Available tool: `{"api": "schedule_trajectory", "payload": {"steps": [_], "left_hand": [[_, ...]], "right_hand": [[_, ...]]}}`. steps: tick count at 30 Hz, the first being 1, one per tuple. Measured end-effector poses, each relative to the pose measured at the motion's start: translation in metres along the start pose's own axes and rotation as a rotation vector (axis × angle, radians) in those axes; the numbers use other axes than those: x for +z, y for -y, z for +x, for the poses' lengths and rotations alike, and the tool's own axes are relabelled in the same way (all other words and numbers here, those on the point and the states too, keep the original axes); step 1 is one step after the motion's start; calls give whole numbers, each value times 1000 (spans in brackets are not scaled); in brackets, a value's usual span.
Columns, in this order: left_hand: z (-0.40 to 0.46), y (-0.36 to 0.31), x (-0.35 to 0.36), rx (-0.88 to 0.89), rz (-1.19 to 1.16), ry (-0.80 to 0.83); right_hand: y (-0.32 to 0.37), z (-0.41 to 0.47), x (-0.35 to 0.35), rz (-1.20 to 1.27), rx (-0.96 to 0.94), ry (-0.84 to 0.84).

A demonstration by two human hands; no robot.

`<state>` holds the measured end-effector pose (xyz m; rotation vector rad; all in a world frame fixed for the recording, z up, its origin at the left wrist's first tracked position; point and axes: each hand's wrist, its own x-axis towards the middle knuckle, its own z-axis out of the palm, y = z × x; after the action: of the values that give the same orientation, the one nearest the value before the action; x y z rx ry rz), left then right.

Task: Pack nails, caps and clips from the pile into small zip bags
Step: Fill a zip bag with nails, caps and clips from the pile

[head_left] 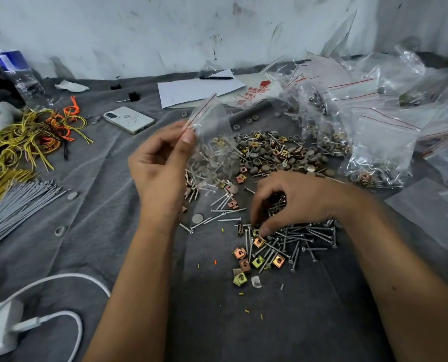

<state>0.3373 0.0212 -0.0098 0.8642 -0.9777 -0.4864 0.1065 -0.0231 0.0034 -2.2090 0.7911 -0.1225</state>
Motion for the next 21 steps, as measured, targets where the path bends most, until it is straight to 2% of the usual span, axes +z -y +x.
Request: {"api": "schedule_trajectory", "payload": {"steps": [3,7,9,12,14,16,21], "left_hand": [[-4,7,-1,62,324,115],[-10,8,7,28,507,245],[-11,7,6,80,614,313],[-15,5,8,133,697,461],[-17,3,11,153,725,517],[-18,3,12,157,730,528],[-19,2,14,94,609,519]], "right_hand": [[1,2,3,5,8,63],[4,1,3,-46,-16,71],[9,-2,0,32,-106,-71],[12,-3,-4,168,-274,-559],[9,0,-5,18,-288,-775],[6,4,-3,-151,-267,-825],[3,13,4,-351,-251,-832]]}}
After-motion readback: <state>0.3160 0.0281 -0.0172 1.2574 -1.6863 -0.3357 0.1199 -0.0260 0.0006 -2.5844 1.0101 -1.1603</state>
